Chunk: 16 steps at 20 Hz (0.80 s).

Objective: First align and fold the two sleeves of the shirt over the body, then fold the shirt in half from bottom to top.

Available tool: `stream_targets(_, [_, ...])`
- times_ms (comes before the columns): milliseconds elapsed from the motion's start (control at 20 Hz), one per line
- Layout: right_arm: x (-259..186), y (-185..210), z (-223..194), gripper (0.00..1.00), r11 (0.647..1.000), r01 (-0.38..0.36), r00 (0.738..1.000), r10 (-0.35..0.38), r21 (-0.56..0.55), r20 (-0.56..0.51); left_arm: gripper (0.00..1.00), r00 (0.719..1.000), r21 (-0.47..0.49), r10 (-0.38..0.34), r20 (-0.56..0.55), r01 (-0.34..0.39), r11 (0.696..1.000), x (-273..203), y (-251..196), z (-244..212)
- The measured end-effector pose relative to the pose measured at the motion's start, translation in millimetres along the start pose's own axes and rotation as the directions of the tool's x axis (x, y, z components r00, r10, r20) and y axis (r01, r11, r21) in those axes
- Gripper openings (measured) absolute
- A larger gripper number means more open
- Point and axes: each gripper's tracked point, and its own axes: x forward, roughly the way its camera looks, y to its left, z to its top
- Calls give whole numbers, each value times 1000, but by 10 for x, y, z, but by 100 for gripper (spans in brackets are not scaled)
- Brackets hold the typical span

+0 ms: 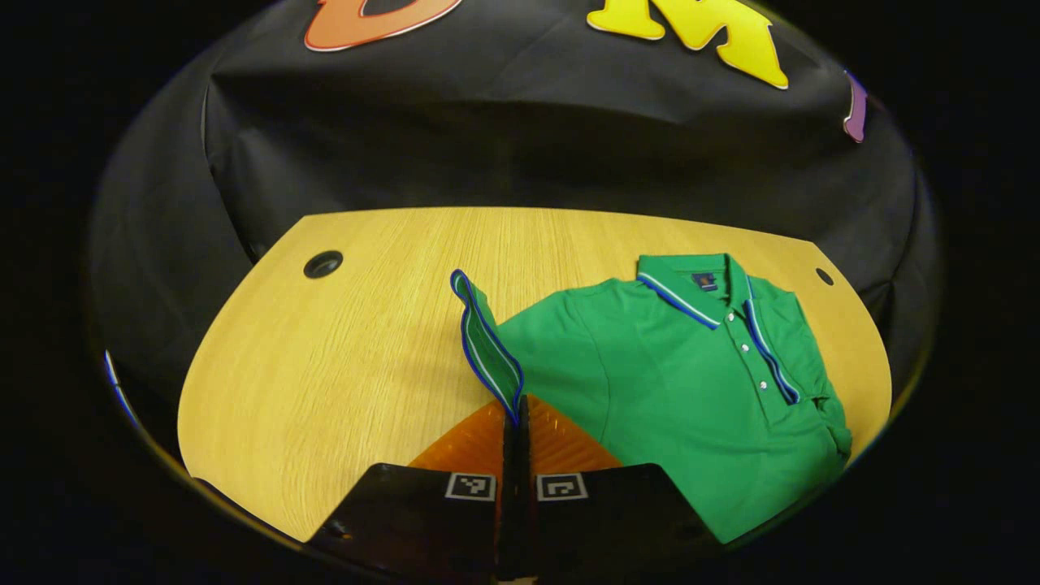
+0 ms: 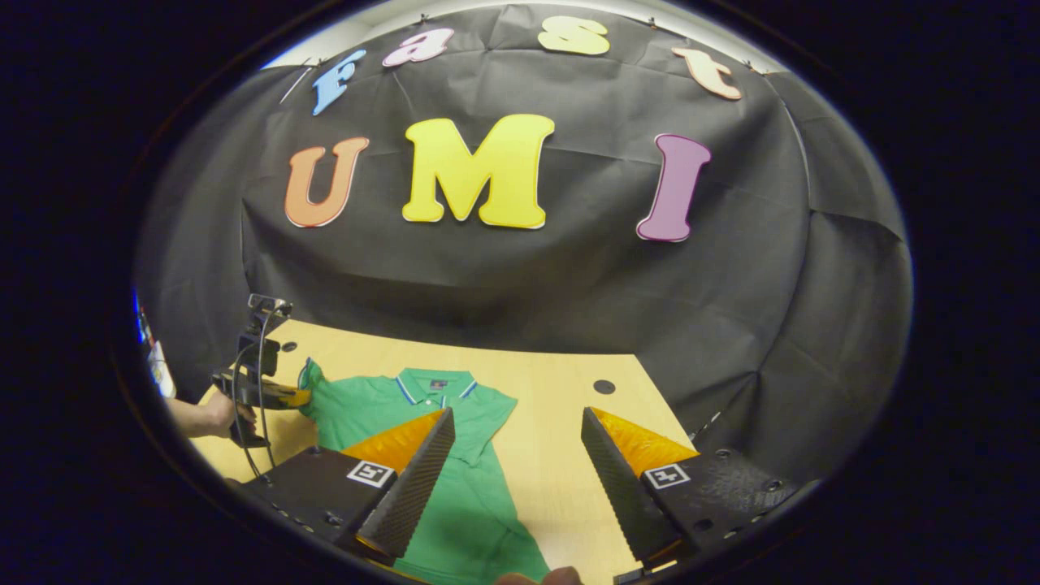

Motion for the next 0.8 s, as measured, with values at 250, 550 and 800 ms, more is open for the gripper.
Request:
stream_targets(250, [-106, -47, 54, 96, 1000, 2, 1000, -2, 6, 23, 6, 999, 58, -46, 22, 45, 997, -100, -605, 340])
stream_targets(550, [-232, -186, 85, 96, 1000, 15, 999, -16, 23, 49, 3, 983, 30, -181, 33, 180, 983, -245, -1583, 491])
stream_targets(800, [-246, -124, 111, 96, 1000, -13, 998, 12, 17, 67, 100, 981, 16, -134, 139, 133, 991, -674, -1602, 737])
